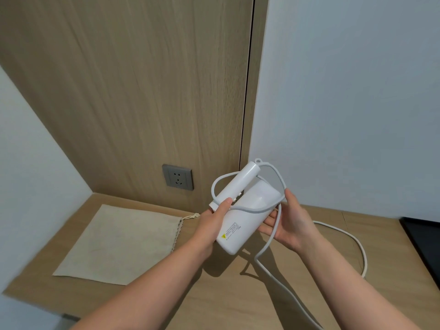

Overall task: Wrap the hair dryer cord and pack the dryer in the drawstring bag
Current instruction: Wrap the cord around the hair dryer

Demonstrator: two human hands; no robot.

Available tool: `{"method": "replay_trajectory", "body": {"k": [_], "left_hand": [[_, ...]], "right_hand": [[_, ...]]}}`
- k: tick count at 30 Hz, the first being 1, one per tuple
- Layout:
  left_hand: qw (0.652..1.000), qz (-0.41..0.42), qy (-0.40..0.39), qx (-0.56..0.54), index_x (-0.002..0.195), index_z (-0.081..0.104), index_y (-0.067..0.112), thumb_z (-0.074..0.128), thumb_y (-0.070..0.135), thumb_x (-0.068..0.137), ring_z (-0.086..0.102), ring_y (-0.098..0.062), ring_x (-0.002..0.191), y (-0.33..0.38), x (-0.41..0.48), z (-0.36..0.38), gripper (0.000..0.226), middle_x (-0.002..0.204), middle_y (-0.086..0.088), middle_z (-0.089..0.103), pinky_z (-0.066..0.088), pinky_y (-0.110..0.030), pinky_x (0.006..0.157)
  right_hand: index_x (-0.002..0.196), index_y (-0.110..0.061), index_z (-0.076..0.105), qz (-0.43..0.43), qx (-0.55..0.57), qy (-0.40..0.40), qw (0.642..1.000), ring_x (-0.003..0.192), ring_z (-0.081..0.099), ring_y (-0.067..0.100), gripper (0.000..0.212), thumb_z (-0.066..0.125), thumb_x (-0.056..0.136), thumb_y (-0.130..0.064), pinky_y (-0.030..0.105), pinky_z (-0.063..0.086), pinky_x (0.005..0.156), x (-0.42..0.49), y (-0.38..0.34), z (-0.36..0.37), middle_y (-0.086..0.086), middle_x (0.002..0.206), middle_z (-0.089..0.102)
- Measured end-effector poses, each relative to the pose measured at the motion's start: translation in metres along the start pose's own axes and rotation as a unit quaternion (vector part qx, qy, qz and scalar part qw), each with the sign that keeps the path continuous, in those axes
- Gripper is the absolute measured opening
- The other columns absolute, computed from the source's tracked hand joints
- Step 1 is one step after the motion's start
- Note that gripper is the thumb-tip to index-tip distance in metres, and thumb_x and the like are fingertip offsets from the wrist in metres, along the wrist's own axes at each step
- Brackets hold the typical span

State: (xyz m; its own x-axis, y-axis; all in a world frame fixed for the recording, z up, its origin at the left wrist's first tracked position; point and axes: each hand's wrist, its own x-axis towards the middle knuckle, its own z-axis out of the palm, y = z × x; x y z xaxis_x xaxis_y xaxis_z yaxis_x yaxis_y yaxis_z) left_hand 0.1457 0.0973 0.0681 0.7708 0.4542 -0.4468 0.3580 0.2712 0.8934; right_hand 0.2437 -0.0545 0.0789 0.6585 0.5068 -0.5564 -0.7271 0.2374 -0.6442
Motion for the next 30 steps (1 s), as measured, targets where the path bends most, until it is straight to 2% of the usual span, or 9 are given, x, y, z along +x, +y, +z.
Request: {"method": "replay_trajectory", "body": {"k": [5, 9, 13, 17, 20, 22, 25, 27, 30], "left_hand": [[1.000, -0.001, -0.008, 0.000, 0.113, 0.063, 0.013, 0.056, 0.050, 0.089, 0.071, -0.027, 0.091, 0.001, 0.002, -0.001, 0.045, 0.100, -0.011, 0.074, 0.055, -0.035, 0.074], [0.999, -0.030, -0.021, 0.000, 0.116, 0.061, 0.012, 0.054, 0.057, 0.087, 0.070, -0.029, 0.095, 0.004, 0.005, -0.004, 0.053, 0.103, -0.013, 0.073, 0.054, -0.043, 0.087], [0.997, -0.048, -0.049, -0.038, 0.112, 0.062, 0.017, 0.050, 0.057, 0.089, 0.070, -0.027, 0.092, 0.006, 0.004, -0.007, 0.048, 0.100, -0.011, 0.073, 0.054, -0.039, 0.082], [0.998, -0.036, -0.030, -0.034, 0.106, 0.061, 0.016, 0.051, 0.052, 0.091, 0.069, -0.026, 0.084, 0.004, 0.003, -0.008, 0.040, 0.093, -0.011, 0.072, 0.054, -0.037, 0.077], [0.999, -0.032, -0.007, -0.023, 0.110, 0.061, 0.013, 0.055, 0.047, 0.090, 0.069, -0.024, 0.081, 0.000, 0.003, -0.009, 0.041, 0.095, -0.011, 0.072, 0.053, -0.033, 0.069], [0.999, -0.033, 0.008, -0.024, 0.110, 0.063, 0.011, 0.057, 0.045, 0.090, 0.069, -0.023, 0.078, -0.003, 0.004, -0.009, 0.040, 0.093, -0.010, 0.072, 0.053, -0.031, 0.066], [0.999, -0.043, 0.013, -0.015, 0.102, 0.063, 0.013, 0.058, 0.044, 0.090, 0.068, -0.021, 0.076, -0.008, 0.002, -0.008, 0.034, 0.089, -0.008, 0.072, 0.052, -0.031, 0.067], [0.998, -0.059, 0.005, -0.029, 0.101, 0.063, 0.014, 0.058, 0.044, 0.090, 0.068, -0.023, 0.078, -0.012, 0.000, -0.004, 0.033, 0.092, -0.010, 0.072, 0.053, -0.032, 0.069], [0.995, -0.082, 0.002, -0.060, 0.108, 0.062, 0.015, 0.060, 0.046, 0.087, 0.070, -0.027, 0.084, -0.016, 0.001, -0.001, 0.038, 0.103, -0.014, 0.073, 0.055, -0.036, 0.073]], "right_hand": [[0.118, -0.006, 0.060, -0.027, 0.030, 0.016, 0.999, 0.095, 0.071, 0.033, 0.035, 0.052, 0.095, -0.031, 0.050, 0.060, 0.070, 0.002, 0.007, 0.001, 0.018, 0.106, 0.072], [0.121, 0.000, 0.056, -0.025, 0.073, 0.005, 0.997, 0.100, 0.066, 0.031, 0.033, 0.051, 0.096, -0.020, 0.047, 0.059, 0.075, 0.008, 0.014, 0.005, 0.019, 0.117, 0.066], [0.095, 0.000, 0.062, -0.031, 0.092, 0.014, 0.995, 0.065, 0.069, 0.022, 0.012, 0.051, 0.092, -0.005, 0.034, 0.060, 0.062, 0.010, 0.019, 0.012, 0.014, 0.082, 0.069], [0.111, 0.001, 0.057, -0.002, 0.116, 0.030, 0.993, 0.081, 0.066, 0.025, 0.022, 0.045, 0.092, 0.001, 0.041, 0.059, 0.069, 0.016, 0.025, 0.015, 0.017, 0.097, 0.067], [0.085, -0.007, 0.056, 0.012, 0.012, 0.064, 0.998, 0.046, 0.054, 0.014, 0.017, 0.042, 0.093, -0.002, 0.030, 0.057, 0.048, 0.016, 0.030, 0.013, 0.006, 0.057, 0.058], [0.068, -0.013, 0.045, -0.007, -0.123, 0.093, 0.988, 0.034, 0.034, 0.011, 0.025, 0.044, 0.092, -0.009, 0.021, 0.038, 0.035, 0.016, 0.031, 0.007, 0.001, 0.044, 0.041], [0.064, -0.015, 0.036, -0.074, -0.333, 0.116, 0.933, 0.036, 0.022, 0.012, 0.031, 0.040, 0.095, -0.014, 0.018, 0.020, 0.038, 0.016, 0.028, -0.006, 0.003, 0.050, 0.033], [0.068, -0.012, 0.038, -0.096, -0.426, 0.105, 0.894, 0.039, 0.022, 0.013, 0.028, 0.035, 0.096, -0.016, 0.019, 0.019, 0.041, 0.014, 0.024, -0.010, 0.006, 0.056, 0.033], [0.071, -0.011, 0.044, -0.061, -0.468, 0.073, 0.878, 0.039, 0.026, 0.014, 0.033, 0.032, 0.099, -0.022, 0.019, 0.024, 0.039, 0.006, 0.018, -0.012, 0.009, 0.059, 0.043]]}}
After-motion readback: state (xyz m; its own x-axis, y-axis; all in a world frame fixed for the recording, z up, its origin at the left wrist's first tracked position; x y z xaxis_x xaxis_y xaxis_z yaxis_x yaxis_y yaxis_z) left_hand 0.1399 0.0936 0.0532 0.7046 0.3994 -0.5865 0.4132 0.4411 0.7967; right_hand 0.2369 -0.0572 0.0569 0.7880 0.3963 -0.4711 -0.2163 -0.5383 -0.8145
